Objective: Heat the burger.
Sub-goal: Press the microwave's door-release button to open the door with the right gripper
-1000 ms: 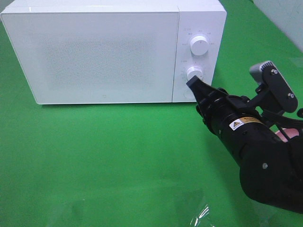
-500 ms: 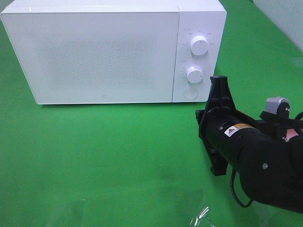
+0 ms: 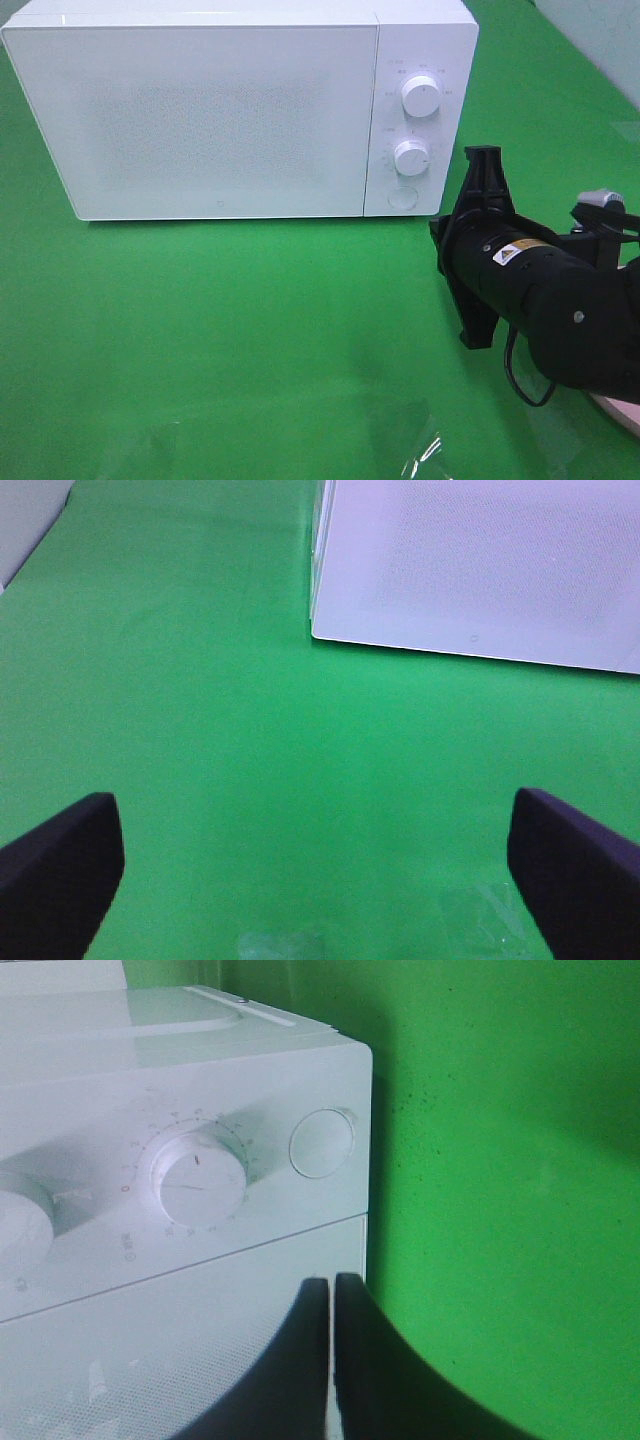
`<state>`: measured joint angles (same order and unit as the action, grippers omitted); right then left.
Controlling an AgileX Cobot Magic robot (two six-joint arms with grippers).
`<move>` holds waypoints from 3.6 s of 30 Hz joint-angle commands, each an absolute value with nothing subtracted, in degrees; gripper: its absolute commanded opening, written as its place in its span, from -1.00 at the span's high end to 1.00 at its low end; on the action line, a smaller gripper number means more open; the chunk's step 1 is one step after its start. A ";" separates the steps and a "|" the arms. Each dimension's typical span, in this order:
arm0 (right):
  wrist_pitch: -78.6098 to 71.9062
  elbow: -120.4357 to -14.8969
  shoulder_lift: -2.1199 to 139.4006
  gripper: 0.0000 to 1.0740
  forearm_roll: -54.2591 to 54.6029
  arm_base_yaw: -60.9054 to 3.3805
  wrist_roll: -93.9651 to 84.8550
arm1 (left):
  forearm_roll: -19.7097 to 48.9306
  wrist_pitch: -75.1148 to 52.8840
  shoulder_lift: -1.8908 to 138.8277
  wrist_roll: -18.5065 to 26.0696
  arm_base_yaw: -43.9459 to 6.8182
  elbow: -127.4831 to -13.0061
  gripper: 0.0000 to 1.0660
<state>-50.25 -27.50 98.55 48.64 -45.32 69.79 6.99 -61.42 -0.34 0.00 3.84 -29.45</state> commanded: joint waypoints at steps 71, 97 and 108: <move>-54.77 -50.71 122.44 1.00 31.57 -31.28 80.62 | 7.22 -61.02 -1.20 -0.46 4.01 -29.45 -0.81; -67.38 -58.50 129.09 1.00 32.03 -31.28 80.39 | 7.22 -61.02 -1.20 -0.52 4.01 -29.45 -0.81; -63.20 -58.38 127.43 1.00 33.75 -31.63 80.84 | 7.22 -61.02 -1.20 -0.52 4.01 -29.45 -0.81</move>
<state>-56.15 -53.86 127.94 37.24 -33.52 79.76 6.99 -61.42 -0.34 0.00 3.84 -29.45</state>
